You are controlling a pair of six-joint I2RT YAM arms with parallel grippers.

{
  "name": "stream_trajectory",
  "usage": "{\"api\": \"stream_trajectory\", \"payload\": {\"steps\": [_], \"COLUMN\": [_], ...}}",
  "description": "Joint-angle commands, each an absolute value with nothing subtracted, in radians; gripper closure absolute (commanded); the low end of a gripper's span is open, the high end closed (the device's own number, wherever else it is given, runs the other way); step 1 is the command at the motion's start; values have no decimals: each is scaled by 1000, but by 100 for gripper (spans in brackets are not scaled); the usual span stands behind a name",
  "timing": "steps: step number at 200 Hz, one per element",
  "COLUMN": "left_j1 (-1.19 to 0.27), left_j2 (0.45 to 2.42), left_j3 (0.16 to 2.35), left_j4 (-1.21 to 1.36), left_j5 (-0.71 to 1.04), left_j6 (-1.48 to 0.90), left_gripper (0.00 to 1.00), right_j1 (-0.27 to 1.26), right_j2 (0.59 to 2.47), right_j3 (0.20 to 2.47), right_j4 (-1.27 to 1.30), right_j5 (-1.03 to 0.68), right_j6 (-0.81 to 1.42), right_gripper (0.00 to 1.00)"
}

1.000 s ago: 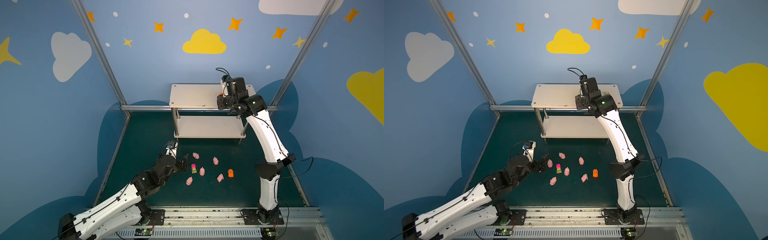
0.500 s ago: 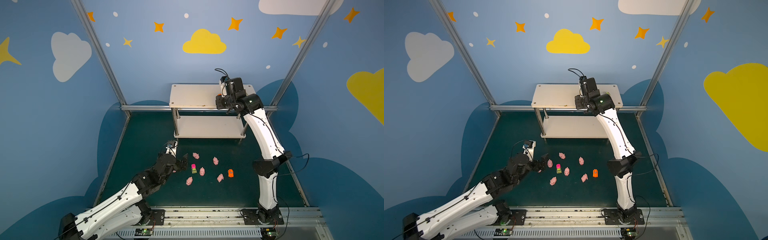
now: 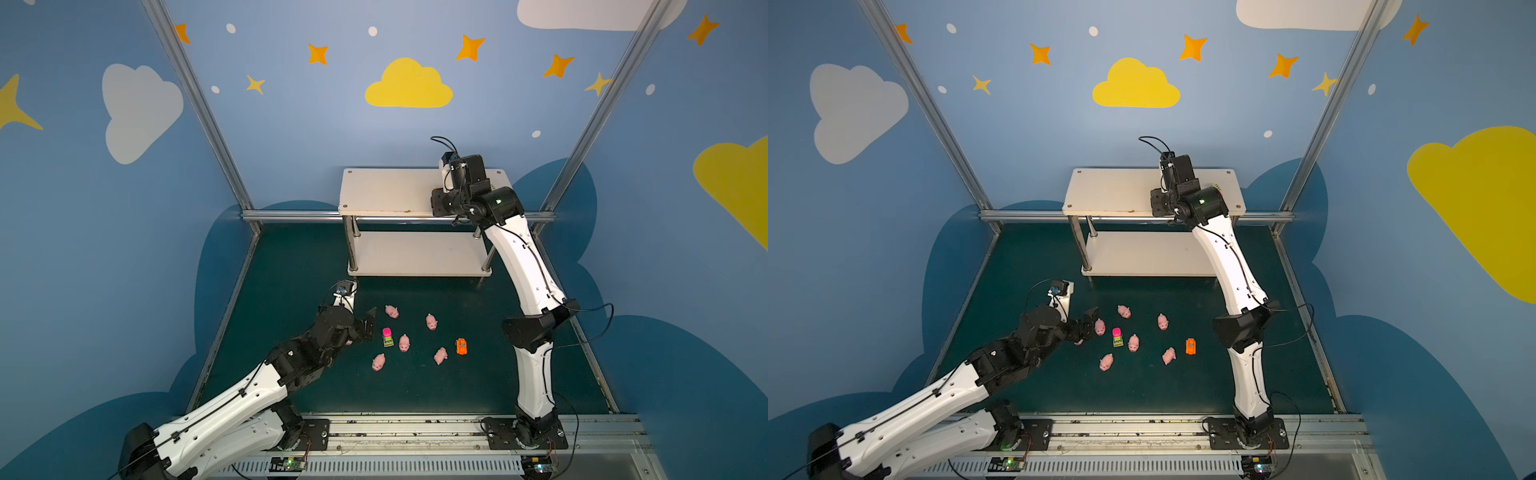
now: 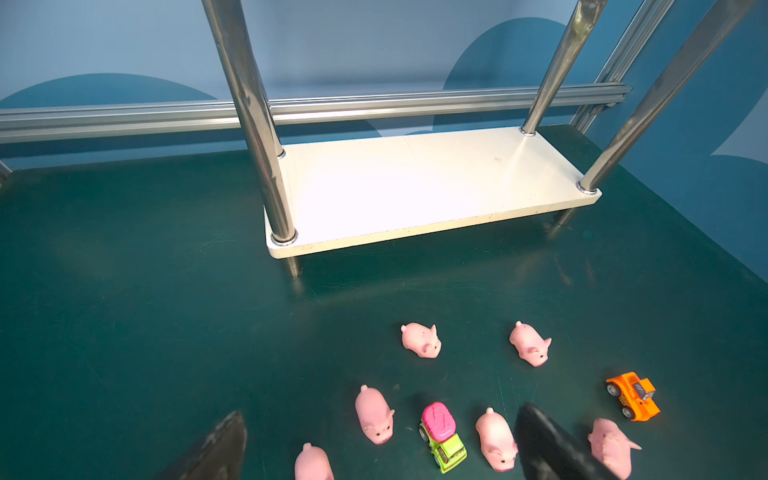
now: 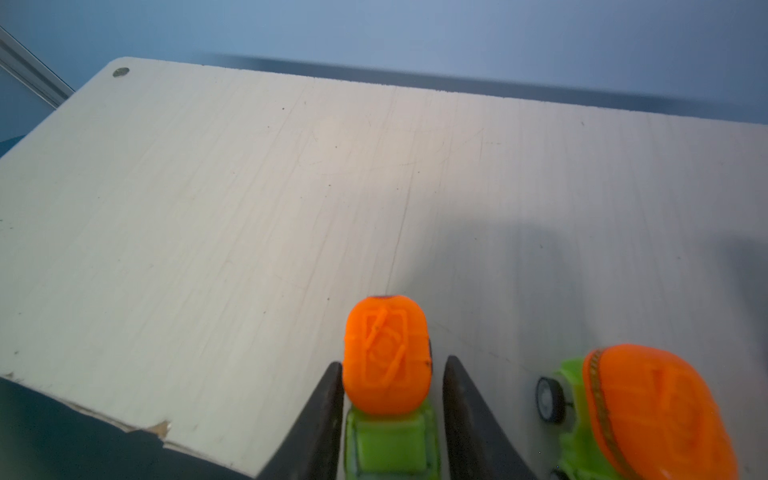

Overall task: Place and organize the plastic toys onto the shelf
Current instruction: 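Lower the truck onto the top shelf beside the first truck, open the right gripper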

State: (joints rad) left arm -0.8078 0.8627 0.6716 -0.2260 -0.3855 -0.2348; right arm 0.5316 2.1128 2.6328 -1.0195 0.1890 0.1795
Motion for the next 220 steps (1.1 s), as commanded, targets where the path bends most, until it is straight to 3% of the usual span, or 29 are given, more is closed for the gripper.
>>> {"api": "stream_trajectory", "payload": {"steps": [1, 91, 220], "left_j1": [-803, -802, -801], "left_j2": [862, 850, 873], "left_j3": [705, 707, 729], "left_j4": [-219, -232, -250], "left_j5": [-381, -383, -388], "left_j6": [-219, -225, -223], "left_gripper": [0, 0, 0], "right_j1": [529, 528, 526], "right_j2": [2122, 2121, 2085], "right_j3": [2658, 2661, 2663], "right_j4": [-992, -953, -866], "right_j5": [169, 135, 121], "right_j6": [196, 213, 130], "right_gripper": [58, 36, 25]}}
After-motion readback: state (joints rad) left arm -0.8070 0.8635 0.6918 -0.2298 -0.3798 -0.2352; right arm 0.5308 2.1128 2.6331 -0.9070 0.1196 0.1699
